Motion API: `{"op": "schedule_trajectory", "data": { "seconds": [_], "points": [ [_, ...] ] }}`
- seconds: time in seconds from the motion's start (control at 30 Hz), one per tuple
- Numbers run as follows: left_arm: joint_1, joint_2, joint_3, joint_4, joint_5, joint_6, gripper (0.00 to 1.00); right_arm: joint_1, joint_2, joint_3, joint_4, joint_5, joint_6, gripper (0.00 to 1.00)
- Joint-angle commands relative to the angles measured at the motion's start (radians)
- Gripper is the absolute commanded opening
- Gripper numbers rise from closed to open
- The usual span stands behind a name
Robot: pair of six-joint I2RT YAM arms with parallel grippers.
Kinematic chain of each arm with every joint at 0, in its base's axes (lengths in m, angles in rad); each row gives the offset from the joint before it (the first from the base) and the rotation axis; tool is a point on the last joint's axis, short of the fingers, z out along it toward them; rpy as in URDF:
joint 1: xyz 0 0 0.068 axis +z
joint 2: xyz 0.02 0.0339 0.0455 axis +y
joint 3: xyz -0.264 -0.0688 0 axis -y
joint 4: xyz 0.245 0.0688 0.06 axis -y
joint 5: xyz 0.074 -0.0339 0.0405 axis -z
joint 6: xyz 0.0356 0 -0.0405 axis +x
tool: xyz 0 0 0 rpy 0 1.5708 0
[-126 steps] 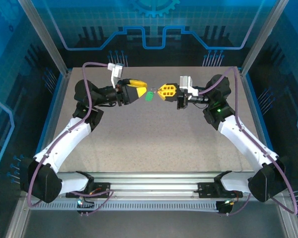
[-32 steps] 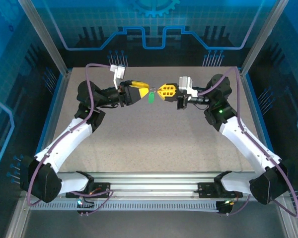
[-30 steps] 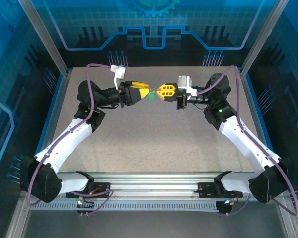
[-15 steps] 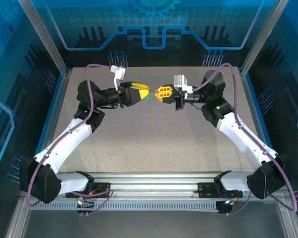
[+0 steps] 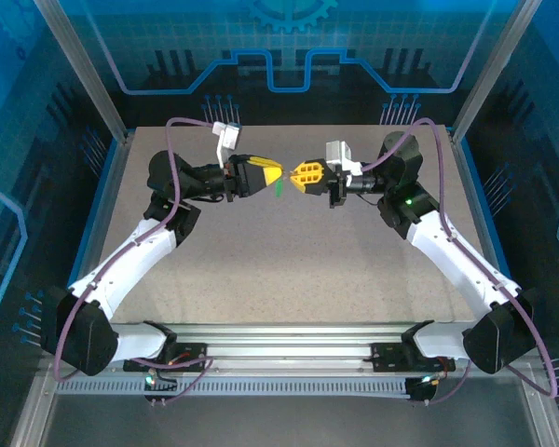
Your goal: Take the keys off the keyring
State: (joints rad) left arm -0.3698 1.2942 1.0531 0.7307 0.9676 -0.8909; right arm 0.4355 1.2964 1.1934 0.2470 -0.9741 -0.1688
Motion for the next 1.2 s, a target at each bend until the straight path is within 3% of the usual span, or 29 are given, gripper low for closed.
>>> {"op": "schedule_trajectory", "data": {
  "seconds": [0.0,0.43,0.63,0.77,1.0,1.17],
  "points": [
    [-0.008,0.004,0.036,0.016,0.028,0.002,0.23,-0.013,-0.001,0.038,0.006,-0.01,0.012,0.0],
    [-0.011,-0.002,0.031,-0.008,0.012,0.02,0.0,-0.011,-0.009,0.033,0.017,0.013,0.014,0.0],
    [-0.012,-0.006,0.022,-0.017,-0.043,0.009,0.0,0.008,-0.033,0.003,0.016,0.102,-0.031,0.0],
    [-0.012,-0.006,0.013,-0.006,-0.066,0.0,0.0,0.033,-0.075,-0.083,0.145,0.173,-0.073,0.0],
    [-0.012,-0.028,0.01,-0.074,-0.115,0.041,0.0,0.046,-0.116,-0.136,0.163,0.099,-0.083,0.0],
    [-0.012,-0.03,0.002,-0.073,-0.124,0.043,0.0,0.088,-0.152,-0.148,0.048,0.159,-0.179,0.0]
  ]
}}
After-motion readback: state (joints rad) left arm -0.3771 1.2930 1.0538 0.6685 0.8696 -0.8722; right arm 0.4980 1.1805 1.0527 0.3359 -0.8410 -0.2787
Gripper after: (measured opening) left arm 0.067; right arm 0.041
